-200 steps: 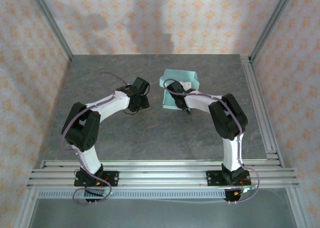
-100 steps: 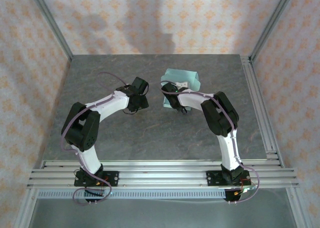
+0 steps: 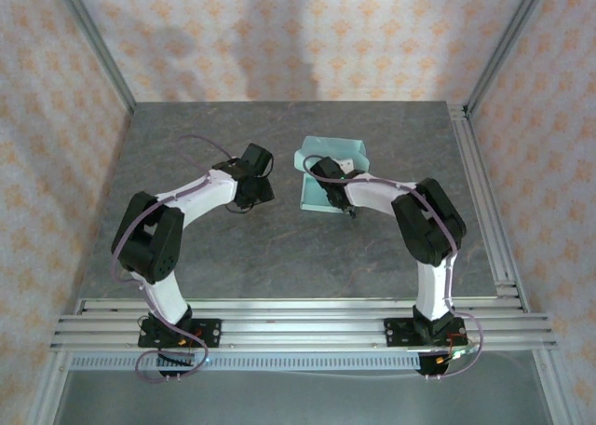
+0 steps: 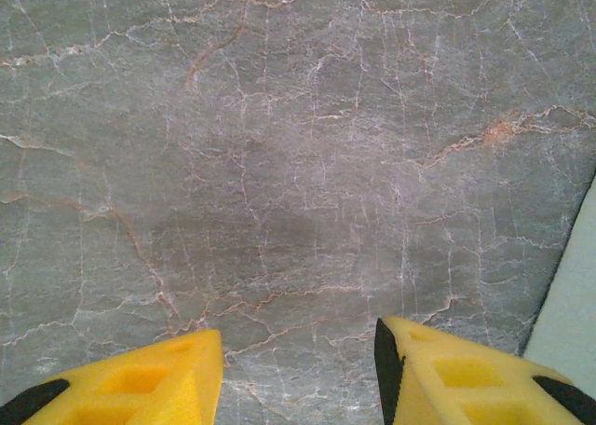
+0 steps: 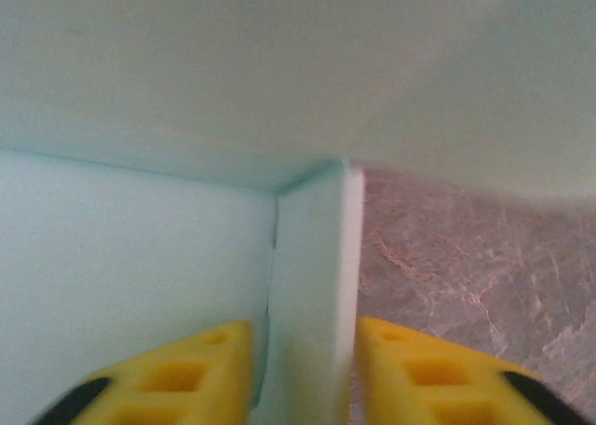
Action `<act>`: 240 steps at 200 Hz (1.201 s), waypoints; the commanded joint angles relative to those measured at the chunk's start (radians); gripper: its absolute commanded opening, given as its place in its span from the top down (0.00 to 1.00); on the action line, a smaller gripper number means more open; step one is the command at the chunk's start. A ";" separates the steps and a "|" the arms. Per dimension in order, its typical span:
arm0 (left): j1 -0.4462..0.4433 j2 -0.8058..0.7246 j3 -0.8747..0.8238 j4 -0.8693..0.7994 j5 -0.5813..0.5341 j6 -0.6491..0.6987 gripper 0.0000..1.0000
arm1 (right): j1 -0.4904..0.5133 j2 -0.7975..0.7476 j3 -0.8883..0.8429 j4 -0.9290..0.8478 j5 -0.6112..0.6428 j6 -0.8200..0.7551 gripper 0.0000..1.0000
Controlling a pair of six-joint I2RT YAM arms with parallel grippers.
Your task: Fold the paper box
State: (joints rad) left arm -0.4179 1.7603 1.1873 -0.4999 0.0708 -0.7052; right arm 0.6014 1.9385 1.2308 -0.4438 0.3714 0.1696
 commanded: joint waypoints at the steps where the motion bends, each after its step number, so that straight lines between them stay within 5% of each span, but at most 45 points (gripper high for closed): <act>1: 0.008 -0.034 -0.003 -0.002 -0.019 0.018 0.52 | 0.003 -0.054 -0.020 0.027 -0.048 -0.025 0.56; 25: 0.010 -0.036 -0.004 0.000 -0.019 0.019 0.52 | 0.002 -0.090 -0.026 0.037 -0.044 -0.020 0.50; 98: 0.018 -0.024 0.012 0.006 -0.004 0.033 0.52 | -0.029 -0.133 -0.043 -0.006 -0.039 0.185 0.52; 139: 0.019 -0.026 0.010 0.004 -0.003 0.038 0.52 | -0.048 -0.072 -0.024 -0.050 -0.072 0.258 0.66; 240: 0.031 -0.034 -0.015 0.007 -0.006 0.036 0.52 | -0.047 -0.010 -0.024 -0.050 -0.133 0.157 0.94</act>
State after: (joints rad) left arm -0.3981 1.7603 1.1870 -0.4999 0.0719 -0.6792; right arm 0.5533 1.9121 1.2083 -0.4465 0.2420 0.3843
